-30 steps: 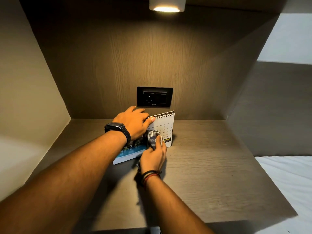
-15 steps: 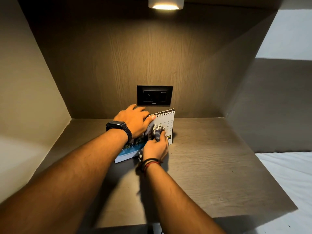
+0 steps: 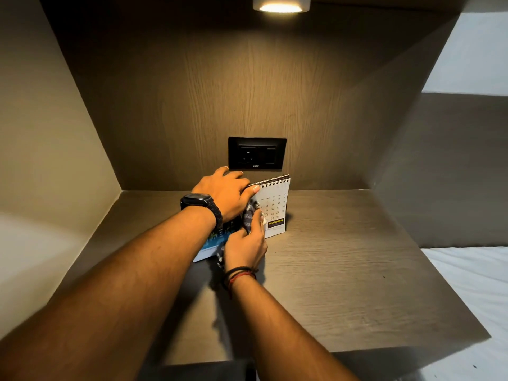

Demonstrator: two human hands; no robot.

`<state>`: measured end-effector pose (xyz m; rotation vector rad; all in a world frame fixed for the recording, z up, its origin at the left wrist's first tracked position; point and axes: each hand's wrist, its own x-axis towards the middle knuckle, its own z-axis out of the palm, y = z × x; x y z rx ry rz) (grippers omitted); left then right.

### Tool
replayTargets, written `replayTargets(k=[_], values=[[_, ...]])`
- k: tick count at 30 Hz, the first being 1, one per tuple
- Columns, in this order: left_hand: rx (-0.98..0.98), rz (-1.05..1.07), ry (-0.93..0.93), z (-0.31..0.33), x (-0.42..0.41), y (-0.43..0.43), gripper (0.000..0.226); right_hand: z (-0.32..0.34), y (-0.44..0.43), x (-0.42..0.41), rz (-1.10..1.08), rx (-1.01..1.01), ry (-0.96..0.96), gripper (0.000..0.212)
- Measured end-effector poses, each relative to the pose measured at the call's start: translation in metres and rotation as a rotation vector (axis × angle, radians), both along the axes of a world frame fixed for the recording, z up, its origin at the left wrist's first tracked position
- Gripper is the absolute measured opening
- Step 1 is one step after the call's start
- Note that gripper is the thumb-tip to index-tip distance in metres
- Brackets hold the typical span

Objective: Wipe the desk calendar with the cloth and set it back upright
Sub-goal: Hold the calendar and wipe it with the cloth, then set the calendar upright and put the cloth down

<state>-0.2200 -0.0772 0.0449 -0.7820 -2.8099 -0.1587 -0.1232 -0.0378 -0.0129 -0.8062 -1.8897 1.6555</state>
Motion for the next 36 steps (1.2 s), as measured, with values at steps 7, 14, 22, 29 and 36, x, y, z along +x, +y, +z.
replayTargets(k=[7, 14, 22, 29, 36], values=[[0.015, -0.007, 0.024, -0.003, -0.003, 0.000, 0.069, -0.009, 0.024, -0.010, -0.059, -0.129, -0.109, 0.060], [0.002, 0.005, 0.039, -0.004, -0.008, -0.003, 0.068, -0.009, 0.012, 0.007, 0.155, 0.042, -0.051, 0.061], [-0.120, 0.016, 0.041, 0.006, 0.000, -0.004, 0.074, -0.005, 0.078, 0.025, 0.164, 0.276, -0.127, 0.055], [0.011, -0.075, 0.370, 0.013, 0.043, 0.025, 0.086, -0.002, 0.196, 0.068, 0.010, 0.721, -0.402, 0.054], [0.016, -0.278, -0.005, -0.058, 0.120, 0.096, 0.080, -0.017, 0.253, 0.111, 0.070, 0.947, -0.726, 0.046]])
